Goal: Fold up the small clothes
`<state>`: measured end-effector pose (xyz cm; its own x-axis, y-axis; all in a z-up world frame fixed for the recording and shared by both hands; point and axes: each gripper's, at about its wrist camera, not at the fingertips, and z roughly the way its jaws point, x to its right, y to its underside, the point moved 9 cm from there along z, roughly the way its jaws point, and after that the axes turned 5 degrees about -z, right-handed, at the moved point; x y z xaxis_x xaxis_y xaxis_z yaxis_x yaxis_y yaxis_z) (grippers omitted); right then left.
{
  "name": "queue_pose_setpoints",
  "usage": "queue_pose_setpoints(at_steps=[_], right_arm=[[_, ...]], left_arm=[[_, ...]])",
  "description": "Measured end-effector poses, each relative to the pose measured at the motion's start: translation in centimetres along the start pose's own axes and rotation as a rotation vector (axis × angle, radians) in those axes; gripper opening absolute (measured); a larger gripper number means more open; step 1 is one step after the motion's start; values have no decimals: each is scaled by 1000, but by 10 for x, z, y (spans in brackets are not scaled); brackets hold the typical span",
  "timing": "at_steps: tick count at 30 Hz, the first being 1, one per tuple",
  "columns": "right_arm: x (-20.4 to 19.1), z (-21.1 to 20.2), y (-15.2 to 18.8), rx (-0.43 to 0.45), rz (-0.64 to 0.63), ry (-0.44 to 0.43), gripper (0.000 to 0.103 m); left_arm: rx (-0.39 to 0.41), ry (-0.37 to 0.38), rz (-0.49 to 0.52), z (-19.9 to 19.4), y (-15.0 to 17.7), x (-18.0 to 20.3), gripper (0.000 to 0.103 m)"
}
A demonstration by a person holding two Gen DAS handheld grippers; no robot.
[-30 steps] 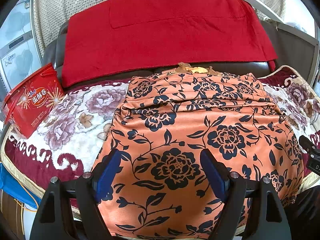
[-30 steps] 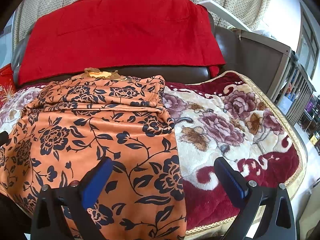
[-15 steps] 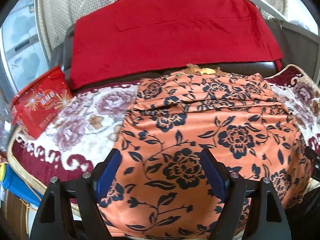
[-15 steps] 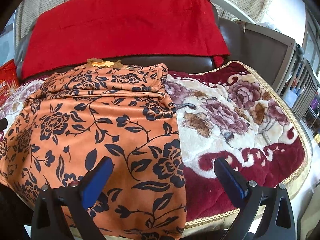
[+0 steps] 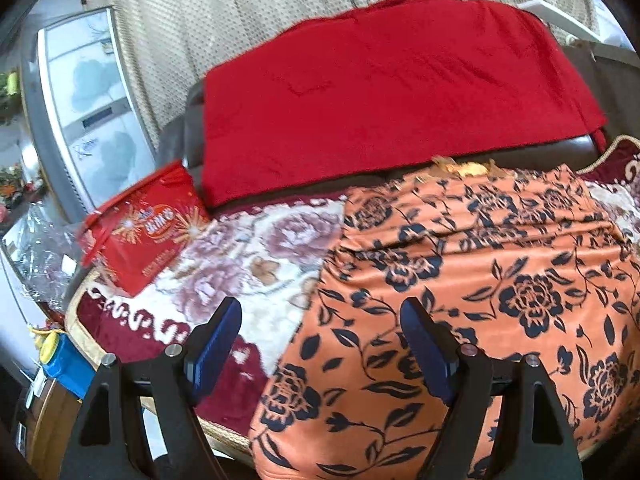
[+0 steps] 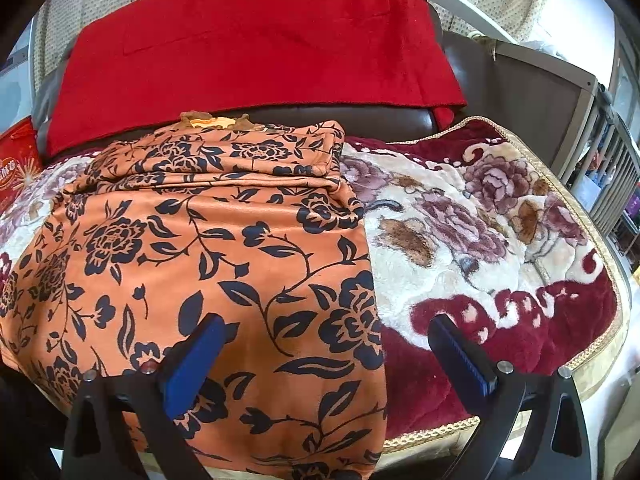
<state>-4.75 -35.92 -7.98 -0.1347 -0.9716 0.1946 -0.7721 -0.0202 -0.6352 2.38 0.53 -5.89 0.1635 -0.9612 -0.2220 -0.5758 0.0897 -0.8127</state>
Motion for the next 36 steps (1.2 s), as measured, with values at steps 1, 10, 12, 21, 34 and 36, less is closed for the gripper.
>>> queue_pose_setpoints(at_steps=[1, 10, 12, 21, 34, 36], right_arm=[[-1, 0, 0, 1, 0, -1, 102], [-10, 2, -3, 6, -8, -16, 102], [-10, 2, -3, 5, -8, -19, 102], [7, 6, 12, -45, 49, -115, 102], [41, 12, 68, -218, 322, -642, 102], [37, 15, 78, -275, 334, -671, 102]], left_arm=[[10, -6, -5, -2, -2, -2, 82], [45, -49, -37, -6, -8, -18, 82], [39, -46, -43, -4, -7, -18, 82], [-48, 7, -66, 13, 11, -18, 83], [-394, 286, -200, 55, 120, -46, 83], [-416, 327, -216, 51, 130, -51, 83]])
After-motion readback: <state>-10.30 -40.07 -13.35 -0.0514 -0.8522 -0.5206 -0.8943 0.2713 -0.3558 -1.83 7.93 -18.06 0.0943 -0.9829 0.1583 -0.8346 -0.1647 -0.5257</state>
